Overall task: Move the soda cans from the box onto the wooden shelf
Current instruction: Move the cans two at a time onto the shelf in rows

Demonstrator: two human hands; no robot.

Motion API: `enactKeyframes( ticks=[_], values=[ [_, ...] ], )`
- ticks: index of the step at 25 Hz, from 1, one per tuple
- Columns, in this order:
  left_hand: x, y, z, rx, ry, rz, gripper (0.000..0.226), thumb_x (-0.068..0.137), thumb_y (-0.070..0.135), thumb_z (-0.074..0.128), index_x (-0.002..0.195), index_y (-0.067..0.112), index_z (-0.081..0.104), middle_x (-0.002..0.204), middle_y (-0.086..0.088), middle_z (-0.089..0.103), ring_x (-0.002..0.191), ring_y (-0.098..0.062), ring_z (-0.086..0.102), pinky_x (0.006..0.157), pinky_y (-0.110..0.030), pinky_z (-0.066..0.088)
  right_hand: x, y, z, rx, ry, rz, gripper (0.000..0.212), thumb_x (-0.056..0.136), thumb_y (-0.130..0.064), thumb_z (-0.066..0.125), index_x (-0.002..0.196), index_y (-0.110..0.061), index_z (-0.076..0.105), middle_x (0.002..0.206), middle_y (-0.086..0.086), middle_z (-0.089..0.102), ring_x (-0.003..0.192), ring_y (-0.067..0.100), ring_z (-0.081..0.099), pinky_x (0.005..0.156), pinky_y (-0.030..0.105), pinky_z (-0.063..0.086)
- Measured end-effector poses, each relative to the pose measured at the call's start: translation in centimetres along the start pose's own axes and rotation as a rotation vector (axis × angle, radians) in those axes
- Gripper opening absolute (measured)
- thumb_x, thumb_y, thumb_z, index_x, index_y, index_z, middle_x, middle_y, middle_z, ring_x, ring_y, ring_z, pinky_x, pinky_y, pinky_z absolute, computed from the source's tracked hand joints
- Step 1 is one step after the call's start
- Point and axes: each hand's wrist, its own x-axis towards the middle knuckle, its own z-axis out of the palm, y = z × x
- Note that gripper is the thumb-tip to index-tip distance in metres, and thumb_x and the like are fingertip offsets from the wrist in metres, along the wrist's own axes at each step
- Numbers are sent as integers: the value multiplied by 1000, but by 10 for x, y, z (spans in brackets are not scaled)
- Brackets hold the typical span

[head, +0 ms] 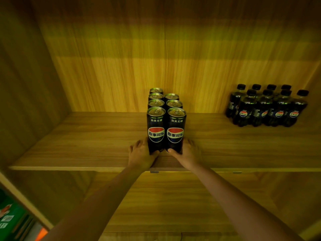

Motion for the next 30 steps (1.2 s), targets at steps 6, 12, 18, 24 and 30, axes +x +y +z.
enactKeyframes(
  ticks=[6, 12, 18, 24, 30],
  values=[
    [-13, -1, -15, 87, -13, -27, 84, 85, 51, 49, 147, 11, 10, 155, -8, 19, 145, -26, 9, 116, -49, 5, -3, 1, -6, 2, -106, 60, 83, 74, -61, 57, 138, -15, 30, 146, 12, 37, 135, 32, 30, 110, 48, 29],
    [-59, -18, -72, 83, 66, -2, 82, 86, 47, 50, 148, 14, 7, 157, -7, 12, 145, -24, 5, 117, -48, 1, -62, -42, -63, 106, 426, -305, 61, 81, -37, 60, 133, -14, 38, 145, 10, 36, 134, 26, 31, 107, 38, 31],
    [-75, -24, -158, 292, 127, 28, 86, 84, 49, 53, 147, 12, 7, 157, -10, 12, 143, -28, 16, 117, -45, 10, -62, -146, -96, -272, 130, -743, 60, 86, -31, 55, 138, -10, 32, 150, 10, 29, 137, 26, 28, 113, 36, 20],
    [-120, -79, -194, 530, -71, -50, 91, 83, 57, 47, 148, 13, 2, 158, -9, 7, 145, -29, 8, 118, -44, 6, -66, -187, -75, -607, -233, -575, 79, 83, -49, 53, 141, -6, 22, 151, 14, 27, 138, 29, 24, 116, 42, 17],
    [-161, -147, -212, 575, -31, 30, 86, 84, 55, 47, 147, 12, 6, 157, -10, 10, 144, -28, 9, 117, -46, 5, -102, -232, -19, -588, -214, -551, 78, 83, -49, 53, 141, -7, 22, 150, 16, 28, 138, 32, 24, 115, 43, 16]
  ],
)
